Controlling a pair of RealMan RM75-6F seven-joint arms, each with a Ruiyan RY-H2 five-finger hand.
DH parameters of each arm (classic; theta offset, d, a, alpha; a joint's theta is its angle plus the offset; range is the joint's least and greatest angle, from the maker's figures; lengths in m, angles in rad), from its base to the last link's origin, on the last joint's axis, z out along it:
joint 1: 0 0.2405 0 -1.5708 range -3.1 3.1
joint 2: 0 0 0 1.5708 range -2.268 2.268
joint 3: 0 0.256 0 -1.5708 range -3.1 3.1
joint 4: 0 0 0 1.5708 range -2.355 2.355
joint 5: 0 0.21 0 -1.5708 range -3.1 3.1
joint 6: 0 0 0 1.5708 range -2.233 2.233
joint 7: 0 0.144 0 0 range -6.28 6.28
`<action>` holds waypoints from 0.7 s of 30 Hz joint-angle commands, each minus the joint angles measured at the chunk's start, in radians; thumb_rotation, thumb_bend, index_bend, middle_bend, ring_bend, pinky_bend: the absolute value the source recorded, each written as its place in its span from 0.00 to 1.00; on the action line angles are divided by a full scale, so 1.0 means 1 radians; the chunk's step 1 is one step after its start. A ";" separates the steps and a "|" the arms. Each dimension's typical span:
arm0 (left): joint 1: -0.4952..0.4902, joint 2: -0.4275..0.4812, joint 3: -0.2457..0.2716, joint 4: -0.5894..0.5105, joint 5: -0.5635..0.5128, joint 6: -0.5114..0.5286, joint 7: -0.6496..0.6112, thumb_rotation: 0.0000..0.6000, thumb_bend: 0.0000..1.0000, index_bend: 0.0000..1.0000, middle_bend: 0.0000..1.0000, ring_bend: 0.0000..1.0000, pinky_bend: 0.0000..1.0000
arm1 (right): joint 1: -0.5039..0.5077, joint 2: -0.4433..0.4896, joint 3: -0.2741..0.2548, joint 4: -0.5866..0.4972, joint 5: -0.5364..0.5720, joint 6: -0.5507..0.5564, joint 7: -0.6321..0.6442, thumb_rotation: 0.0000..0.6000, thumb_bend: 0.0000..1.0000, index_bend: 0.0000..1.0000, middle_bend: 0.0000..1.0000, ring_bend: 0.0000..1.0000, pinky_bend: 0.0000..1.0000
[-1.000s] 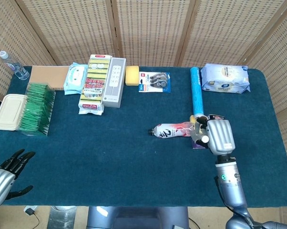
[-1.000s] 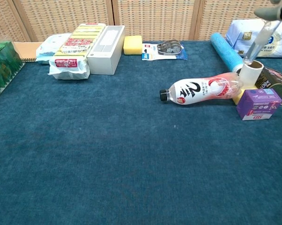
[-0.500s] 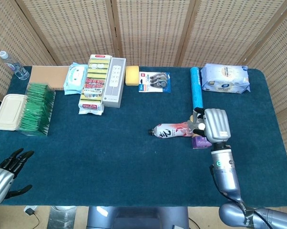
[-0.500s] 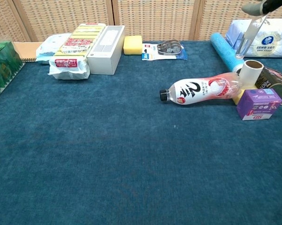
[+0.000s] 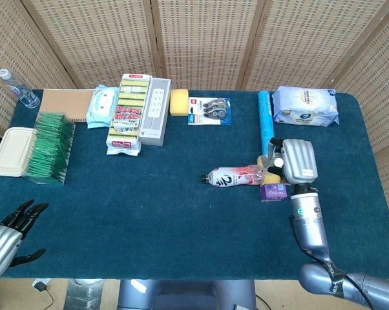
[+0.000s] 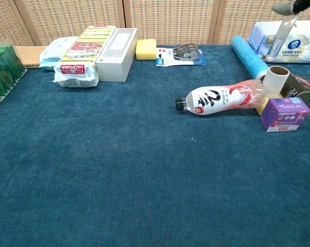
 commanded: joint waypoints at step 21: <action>-0.005 -0.002 0.000 -0.005 -0.004 -0.011 0.010 1.00 0.11 0.00 0.16 0.08 0.30 | 0.030 -0.012 -0.020 0.115 0.032 -0.051 0.050 1.00 0.42 0.79 1.00 1.00 0.94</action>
